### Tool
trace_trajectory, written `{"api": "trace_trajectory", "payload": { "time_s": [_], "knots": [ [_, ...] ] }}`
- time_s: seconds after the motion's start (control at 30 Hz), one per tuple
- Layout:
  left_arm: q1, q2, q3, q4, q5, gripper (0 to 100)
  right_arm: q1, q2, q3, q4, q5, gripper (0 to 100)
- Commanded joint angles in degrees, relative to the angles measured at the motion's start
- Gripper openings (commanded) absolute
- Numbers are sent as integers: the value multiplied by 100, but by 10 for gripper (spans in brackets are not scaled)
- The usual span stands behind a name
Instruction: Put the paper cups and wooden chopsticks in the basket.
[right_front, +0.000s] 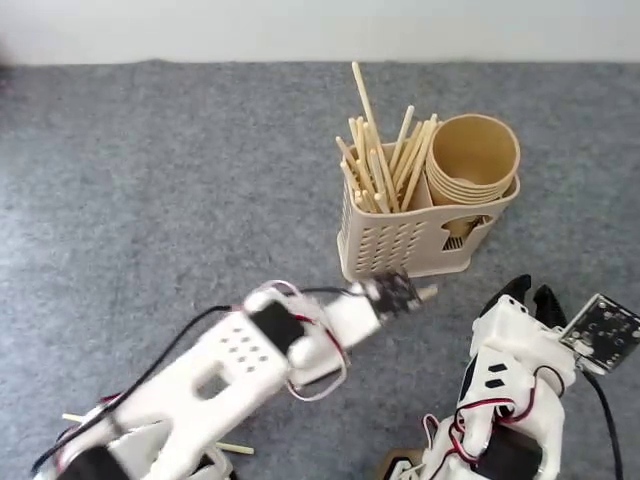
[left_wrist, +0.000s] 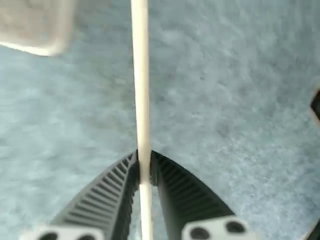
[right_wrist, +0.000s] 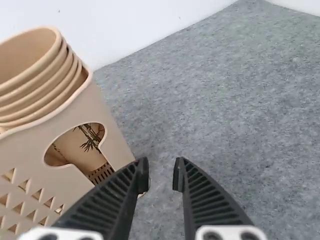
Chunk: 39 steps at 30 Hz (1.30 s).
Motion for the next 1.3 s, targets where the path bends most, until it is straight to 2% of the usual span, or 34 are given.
{"api": "trace_trajectory", "payload": {
  "time_s": [0.0,0.1,0.2,0.3,0.5,0.67,0.8,0.9,1.1,1.27],
  "knots": [
    [-448,-1169,-145,158,44,13,66,-13,-255,22,44,100],
    [-668,-1767,-505,299,105,13,31,-13,-44,-22,35,100],
    [-703,-2066,-1077,387,703,13,-4,-13,141,-40,-88,100],
    [-695,-2057,-1727,334,1143,13,-242,-13,211,13,-527,100],
    [-695,-1785,-3134,-123,1697,13,-646,-13,484,-31,-563,100],
    [-695,-1565,-4048,-1108,2136,12,-769,-13,642,-31,-563,100],
    [-695,-1547,-4374,-2189,2180,12,-971,-13,809,-31,-563,100],
    [-738,-1547,-4365,-3068,2180,12,-1042,-13,844,-31,-563,100],
    [-1002,-1398,-4207,-3991,2189,12,-1042,-13,853,-31,-563,100],
    [-1002,-607,-3767,-4800,2189,12,-1042,-13,853,-31,-563,100]
  ]
}}
